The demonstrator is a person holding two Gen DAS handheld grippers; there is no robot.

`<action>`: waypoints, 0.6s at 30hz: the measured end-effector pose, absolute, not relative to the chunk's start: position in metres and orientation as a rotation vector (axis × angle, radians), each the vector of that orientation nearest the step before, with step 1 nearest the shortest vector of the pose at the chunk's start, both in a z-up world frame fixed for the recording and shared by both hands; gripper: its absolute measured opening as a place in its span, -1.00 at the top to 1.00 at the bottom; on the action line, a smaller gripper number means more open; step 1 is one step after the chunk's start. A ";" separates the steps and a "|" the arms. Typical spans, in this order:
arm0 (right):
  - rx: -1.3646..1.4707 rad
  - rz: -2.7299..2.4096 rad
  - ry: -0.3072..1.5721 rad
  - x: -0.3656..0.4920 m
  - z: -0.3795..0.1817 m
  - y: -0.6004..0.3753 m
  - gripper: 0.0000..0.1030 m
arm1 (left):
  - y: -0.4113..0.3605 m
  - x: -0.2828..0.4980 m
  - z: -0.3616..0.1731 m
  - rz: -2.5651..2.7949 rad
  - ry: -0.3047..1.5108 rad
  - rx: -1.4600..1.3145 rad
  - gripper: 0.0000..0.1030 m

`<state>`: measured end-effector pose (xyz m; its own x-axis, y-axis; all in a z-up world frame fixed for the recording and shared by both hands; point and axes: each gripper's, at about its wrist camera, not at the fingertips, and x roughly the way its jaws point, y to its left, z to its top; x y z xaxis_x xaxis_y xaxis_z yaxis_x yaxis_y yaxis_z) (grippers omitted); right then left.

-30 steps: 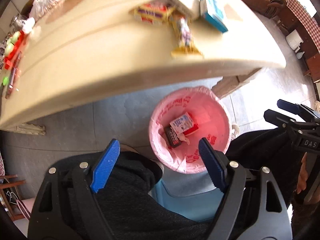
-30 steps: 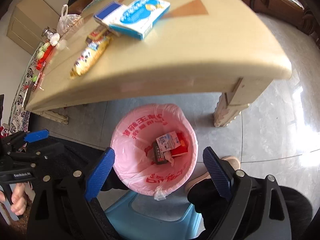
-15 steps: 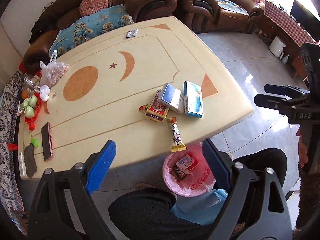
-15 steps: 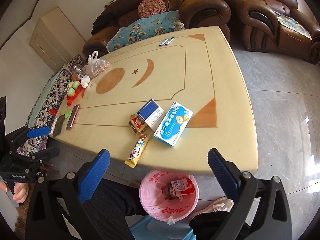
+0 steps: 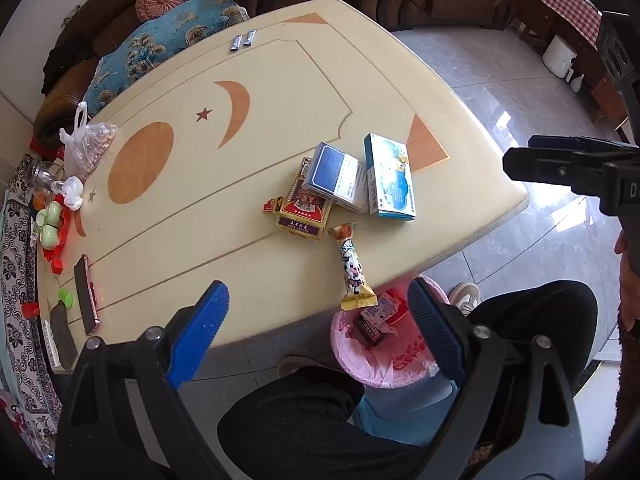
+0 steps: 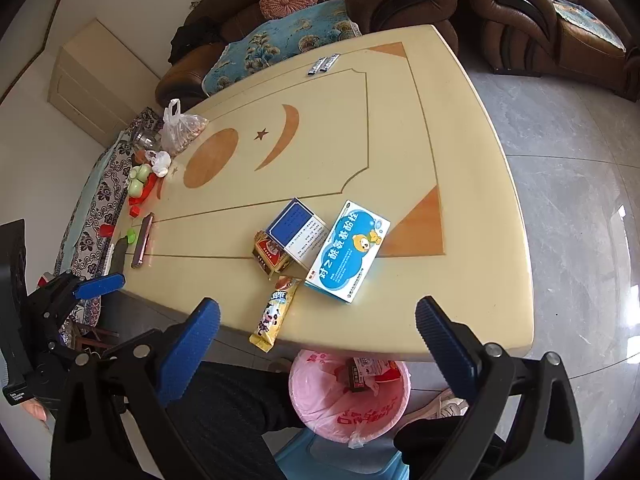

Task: Collect trash
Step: 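Reach the left tool to the yellow candy bar while the right tool reaches the blue medicine box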

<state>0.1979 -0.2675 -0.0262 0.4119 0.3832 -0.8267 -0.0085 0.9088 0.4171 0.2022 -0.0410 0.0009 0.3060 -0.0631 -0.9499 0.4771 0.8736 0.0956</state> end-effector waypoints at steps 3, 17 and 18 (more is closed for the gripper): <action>0.390 0.255 1.150 0.204 -0.038 -0.266 -0.86 | -0.046 0.205 -0.014 -0.377 1.245 0.404 -0.72; 0.430 0.246 1.288 0.252 -0.108 -0.257 -0.86 | -0.060 0.236 -0.096 -0.396 1.404 0.373 -0.72; 0.430 0.243 1.297 0.257 -0.114 -0.256 -0.86 | -0.062 0.239 -0.102 -0.394 1.416 0.369 -0.72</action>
